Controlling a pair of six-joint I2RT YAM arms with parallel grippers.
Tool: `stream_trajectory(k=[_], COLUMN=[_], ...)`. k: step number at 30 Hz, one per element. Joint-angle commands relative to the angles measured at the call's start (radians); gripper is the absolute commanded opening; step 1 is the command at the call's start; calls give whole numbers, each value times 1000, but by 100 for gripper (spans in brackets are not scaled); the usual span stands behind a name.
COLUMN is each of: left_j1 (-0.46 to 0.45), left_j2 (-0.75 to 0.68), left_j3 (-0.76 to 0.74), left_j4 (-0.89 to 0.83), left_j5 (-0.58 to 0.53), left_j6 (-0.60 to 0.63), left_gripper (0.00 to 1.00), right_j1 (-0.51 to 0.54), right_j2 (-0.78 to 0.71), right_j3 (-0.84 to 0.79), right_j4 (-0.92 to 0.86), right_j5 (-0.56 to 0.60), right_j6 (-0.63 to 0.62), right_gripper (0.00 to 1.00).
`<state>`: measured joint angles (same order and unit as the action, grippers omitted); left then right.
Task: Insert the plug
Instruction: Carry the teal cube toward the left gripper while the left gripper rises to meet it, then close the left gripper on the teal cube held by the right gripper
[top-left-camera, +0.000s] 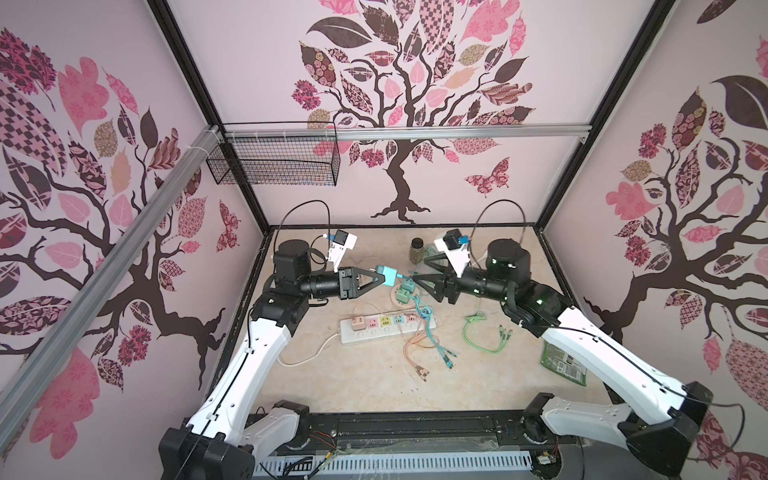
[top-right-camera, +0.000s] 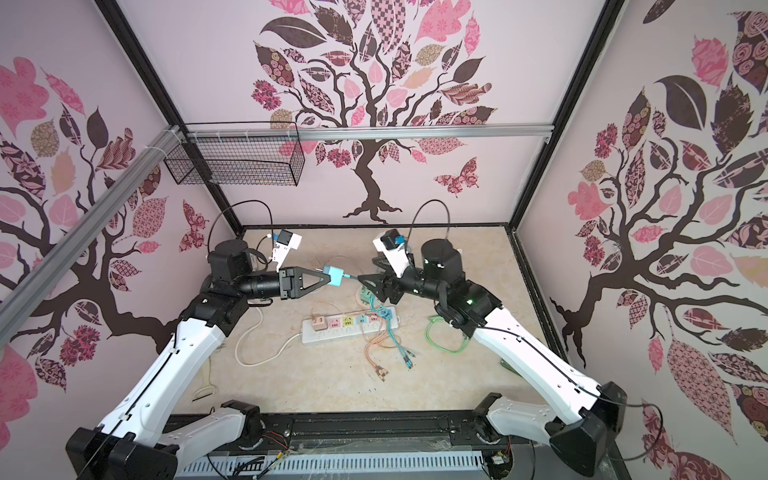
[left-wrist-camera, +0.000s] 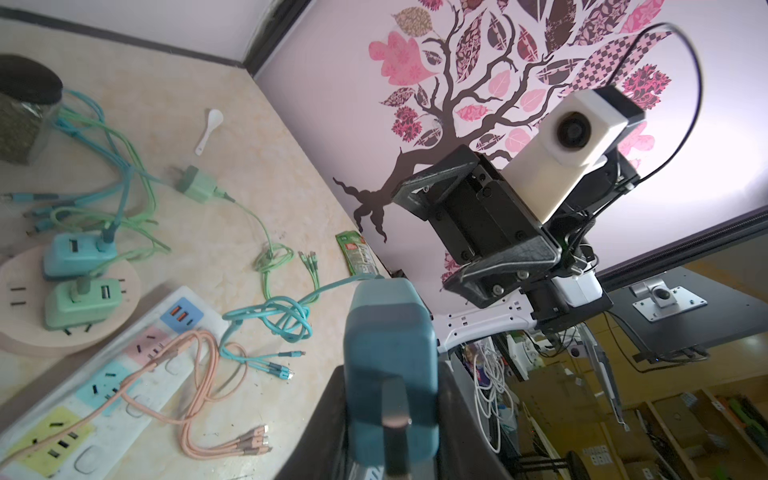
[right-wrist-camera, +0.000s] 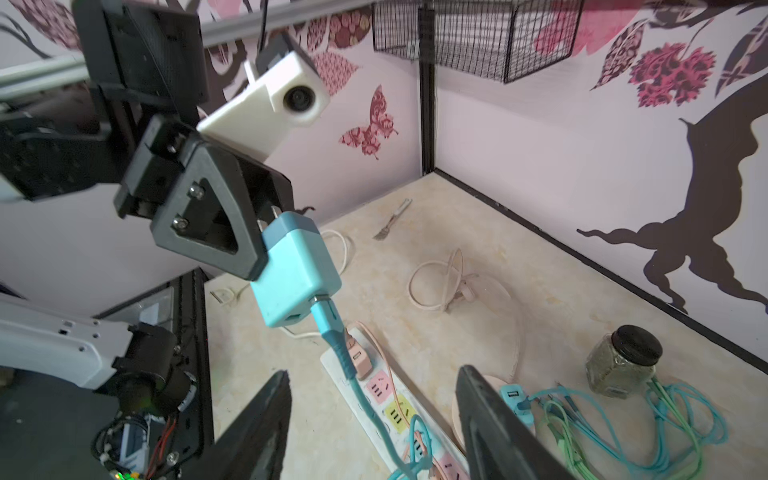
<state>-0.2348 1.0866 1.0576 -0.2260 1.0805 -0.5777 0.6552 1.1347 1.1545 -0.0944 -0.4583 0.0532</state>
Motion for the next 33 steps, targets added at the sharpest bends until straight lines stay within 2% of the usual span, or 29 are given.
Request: stream_trajectory(k=[1,8,11,20,33], left_j1=[-4,-6,-9,-26,-62], left_j2=[-28,-58,-79,-112,-106], left_j3=[-37,-117,-146,-227,-227], left_j4=[194,414,485,700,731], left_j5=[-47,-76,-93,-150,-154], left_j6=[-22,-68,-78,-172,-169], left_gripper=[0,0,0,0,0], right_j1=[9,8,8,9,17], right_j2=[-39,27,75,154,259], right_j3=[-41,-186,-209,-200,-130], right_j4=[200,686,823,907,1014], right_j5=[-182,-296,-311,-330,-310], right_j6=[221,601,709,771,814], right_gripper=[66,64,64,65,62])
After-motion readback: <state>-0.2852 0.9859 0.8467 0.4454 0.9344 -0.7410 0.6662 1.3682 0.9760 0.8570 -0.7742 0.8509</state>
